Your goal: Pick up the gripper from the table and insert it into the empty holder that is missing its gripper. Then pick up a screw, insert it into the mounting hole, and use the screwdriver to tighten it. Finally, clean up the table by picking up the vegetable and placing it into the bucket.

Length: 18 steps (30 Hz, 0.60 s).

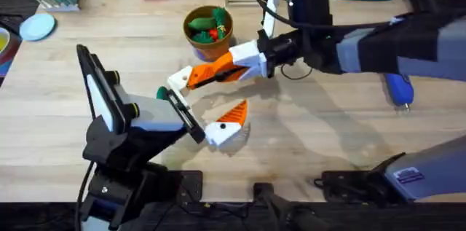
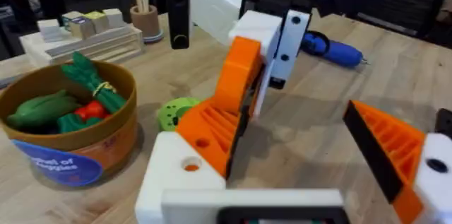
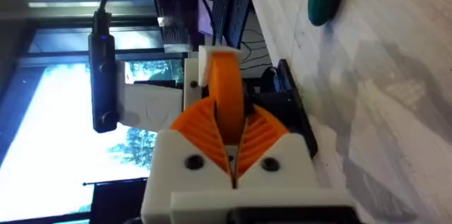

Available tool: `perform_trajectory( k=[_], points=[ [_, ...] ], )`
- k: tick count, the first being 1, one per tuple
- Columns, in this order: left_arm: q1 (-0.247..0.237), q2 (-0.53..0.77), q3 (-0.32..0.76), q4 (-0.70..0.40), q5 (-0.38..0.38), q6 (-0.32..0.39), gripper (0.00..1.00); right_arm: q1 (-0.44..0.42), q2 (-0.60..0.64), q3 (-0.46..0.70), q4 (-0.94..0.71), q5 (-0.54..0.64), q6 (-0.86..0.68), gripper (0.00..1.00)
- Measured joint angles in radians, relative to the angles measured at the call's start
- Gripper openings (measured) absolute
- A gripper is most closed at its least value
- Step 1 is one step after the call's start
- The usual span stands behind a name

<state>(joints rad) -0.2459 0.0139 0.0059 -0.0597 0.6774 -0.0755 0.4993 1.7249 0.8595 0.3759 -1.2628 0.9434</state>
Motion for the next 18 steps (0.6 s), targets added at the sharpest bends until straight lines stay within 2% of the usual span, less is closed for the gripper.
perform_trajectory(
  k=[8,12,18],
  points=[
    [0.009,0.000,0.000,0.001,-0.041,-0.003,0.993,0.015,0.044,0.053,-0.001,-0.006,0.008,0.008],
    [-0.003,0.000,0.000,0.003,0.010,-0.003,0.993,0.037,0.058,0.055,-0.002,-0.037,0.006,0.008],
    [-0.011,0.000,0.000,0.002,0.061,-0.001,0.994,0.008,0.066,0.055,-0.009,-0.082,-0.001,0.008]
  ],
)
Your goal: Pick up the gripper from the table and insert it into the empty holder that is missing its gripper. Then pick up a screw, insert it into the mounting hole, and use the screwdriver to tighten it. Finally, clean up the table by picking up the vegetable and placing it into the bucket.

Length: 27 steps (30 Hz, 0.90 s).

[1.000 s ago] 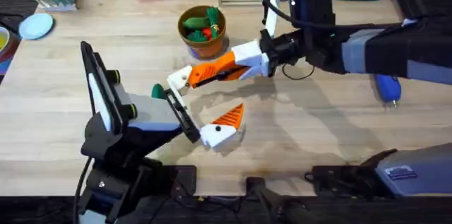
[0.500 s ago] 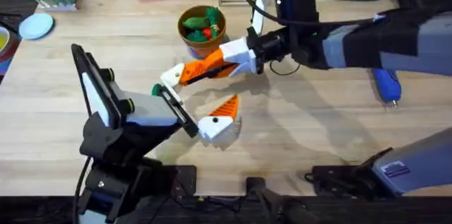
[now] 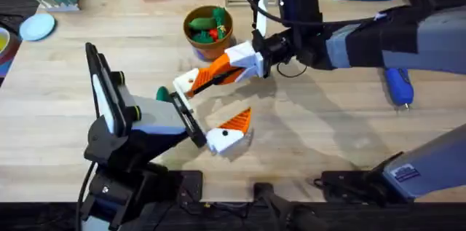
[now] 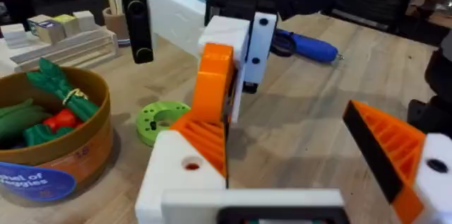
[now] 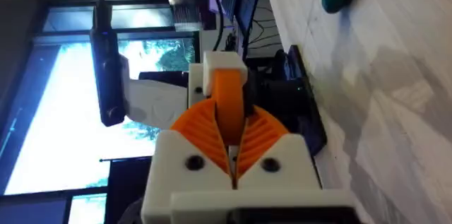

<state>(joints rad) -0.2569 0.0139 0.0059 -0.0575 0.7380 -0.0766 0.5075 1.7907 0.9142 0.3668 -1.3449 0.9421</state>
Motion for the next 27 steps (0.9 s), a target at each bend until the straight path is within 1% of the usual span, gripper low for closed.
perform_trajectory(
  k=[13,18,27],
  points=[
    [0.001,0.000,0.000,0.000,-0.002,0.002,0.993,0.003,0.000,0.000,0.000,0.009,-0.002,0.008],
    [0.003,0.000,0.000,-0.001,-0.002,-0.002,0.993,0.028,0.000,0.000,0.006,0.032,-0.004,0.008],
    [0.007,0.000,0.000,-0.002,-0.008,-0.012,0.993,0.031,0.012,0.006,0.011,0.039,-0.003,0.008]
  ],
)
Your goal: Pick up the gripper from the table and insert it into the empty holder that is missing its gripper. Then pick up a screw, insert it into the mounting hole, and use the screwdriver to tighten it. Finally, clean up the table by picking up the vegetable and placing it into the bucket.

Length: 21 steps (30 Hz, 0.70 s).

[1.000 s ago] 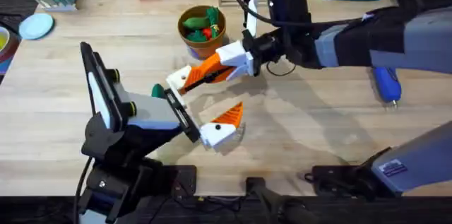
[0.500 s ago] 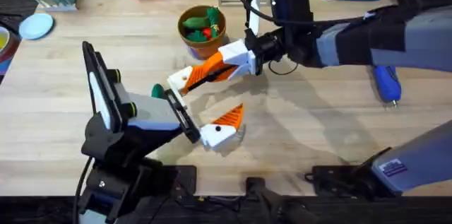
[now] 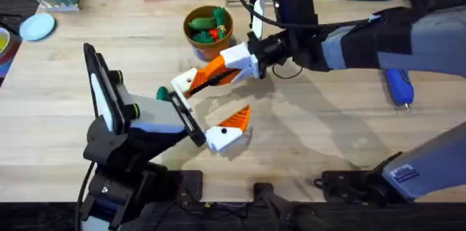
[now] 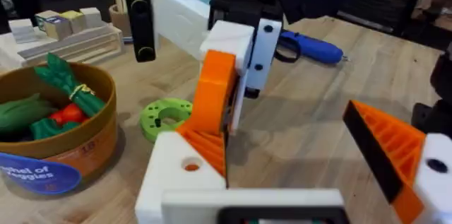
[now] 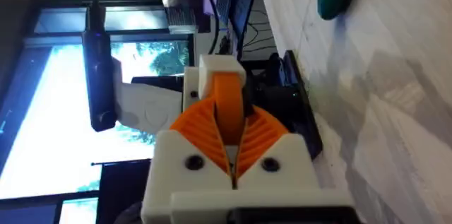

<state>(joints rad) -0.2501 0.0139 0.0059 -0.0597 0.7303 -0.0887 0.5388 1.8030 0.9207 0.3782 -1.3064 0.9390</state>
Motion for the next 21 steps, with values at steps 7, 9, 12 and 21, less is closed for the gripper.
perform_trajectory(
  k=[7,9,12,21],
  points=[
    [0.000,0.000,0.000,0.000,-0.002,-0.001,0.993,0.001,0.001,0.001,-0.002,0.002,0.005,0.129],
    [0.000,0.000,0.000,0.000,-0.003,0.003,0.993,0.001,0.004,0.001,-0.005,0.015,0.003,0.317],
    [-0.003,0.000,0.000,-0.001,0.003,0.008,0.993,0.008,0.018,0.001,-0.008,0.029,0.003,0.460],
    [-0.006,0.000,0.000,0.000,0.009,0.025,0.993,0.007,0.026,0.001,-0.013,0.038,0.003,0.935]
  ],
)
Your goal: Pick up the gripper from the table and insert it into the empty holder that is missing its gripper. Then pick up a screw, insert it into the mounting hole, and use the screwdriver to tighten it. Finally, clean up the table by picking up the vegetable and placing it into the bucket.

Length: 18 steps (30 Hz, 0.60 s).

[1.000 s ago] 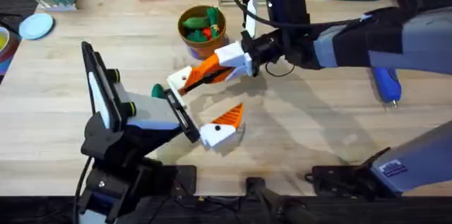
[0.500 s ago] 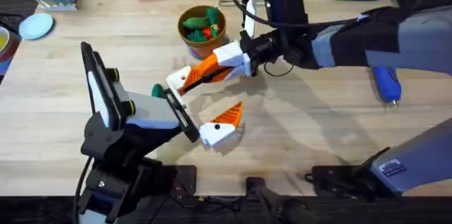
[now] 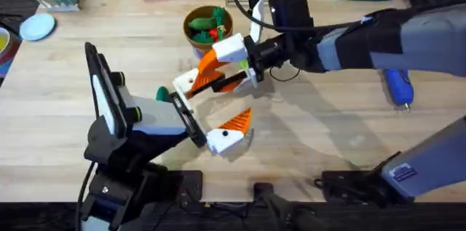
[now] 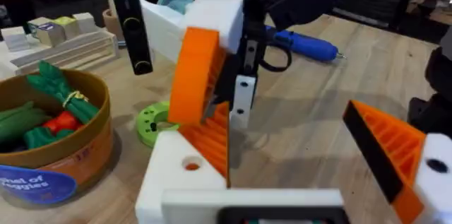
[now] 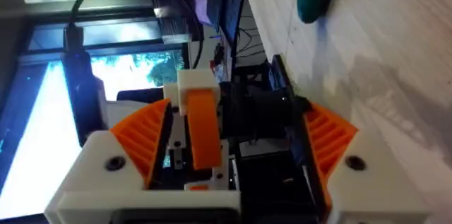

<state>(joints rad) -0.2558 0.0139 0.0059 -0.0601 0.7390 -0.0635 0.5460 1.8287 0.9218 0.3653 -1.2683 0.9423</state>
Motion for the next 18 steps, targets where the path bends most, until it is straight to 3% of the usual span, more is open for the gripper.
perform_trajectory(
  k=[12,18],
  points=[
    [-0.002,0.000,0.000,0.000,0.002,0.004,0.993,-0.013,0.000,0.000,0.004,-0.004,0.000,0.962],
    [-0.002,0.000,0.000,0.000,0.002,0.004,0.993,-0.051,0.000,0.000,0.081,-0.004,0.001,0.972]
  ],
)
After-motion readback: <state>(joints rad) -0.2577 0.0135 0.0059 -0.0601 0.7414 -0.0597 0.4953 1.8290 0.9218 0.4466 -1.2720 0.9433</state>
